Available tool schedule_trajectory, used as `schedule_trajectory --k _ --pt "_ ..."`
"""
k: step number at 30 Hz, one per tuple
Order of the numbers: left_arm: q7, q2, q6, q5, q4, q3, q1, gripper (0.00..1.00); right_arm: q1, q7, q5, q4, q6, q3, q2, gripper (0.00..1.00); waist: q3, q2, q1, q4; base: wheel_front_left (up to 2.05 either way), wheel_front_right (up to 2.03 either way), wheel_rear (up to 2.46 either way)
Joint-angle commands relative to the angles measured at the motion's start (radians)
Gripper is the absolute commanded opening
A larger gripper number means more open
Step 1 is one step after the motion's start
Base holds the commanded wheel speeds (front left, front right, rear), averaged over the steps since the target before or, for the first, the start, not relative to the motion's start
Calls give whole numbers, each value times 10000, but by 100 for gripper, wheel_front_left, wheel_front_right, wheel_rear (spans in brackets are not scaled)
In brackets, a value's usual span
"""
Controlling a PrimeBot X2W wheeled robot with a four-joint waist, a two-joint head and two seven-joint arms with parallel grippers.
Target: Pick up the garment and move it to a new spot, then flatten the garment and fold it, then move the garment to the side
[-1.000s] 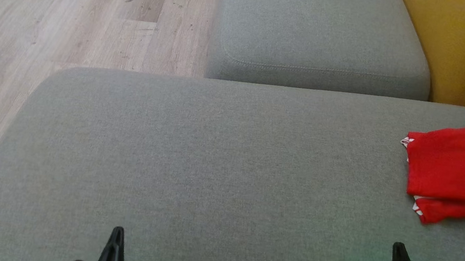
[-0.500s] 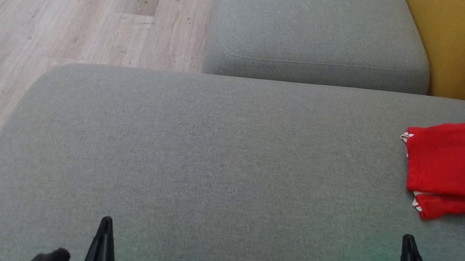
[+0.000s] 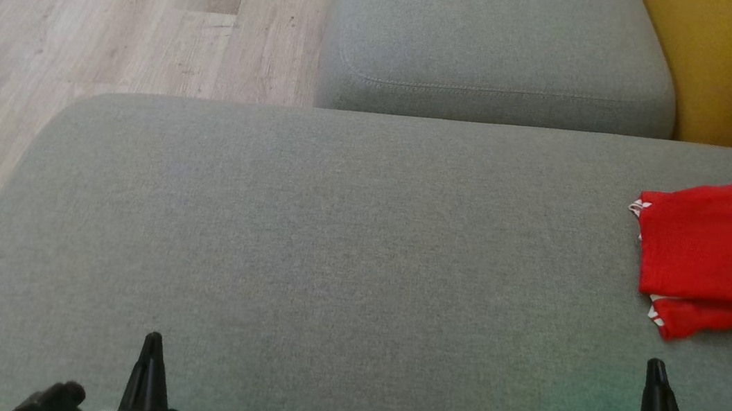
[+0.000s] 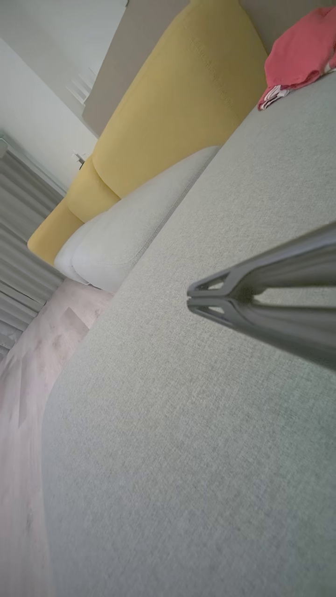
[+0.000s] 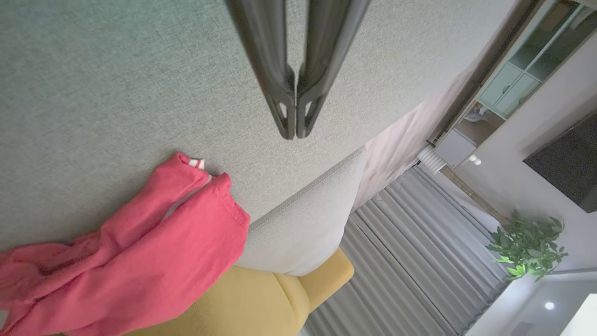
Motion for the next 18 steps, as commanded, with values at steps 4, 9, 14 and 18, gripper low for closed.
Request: schedule_trajectory --k 4,9,14,18 --pt "134 117 -152 -619 -276 360 -676 0 -630 177 690 -287 29 -29 -34 0 54 0 0 -25 0 0 0" --pt "270 125 -245 -1187 -266 509 -780 0 -755 321 1304 -275 32 -75 -37 0 115 0 0 -54 0 0 0" --pt "407 131 -338 -1753 -254 660 -886 0 -881 466 1919 -263 35 -121 -40 0 176 0 0 -82 0 0 0" --pt "519 135 -413 -2204 -245 782 -970 0 -981 581 2410 -253 37 -157 -42 0 224 0 0 -105 0 0 0"
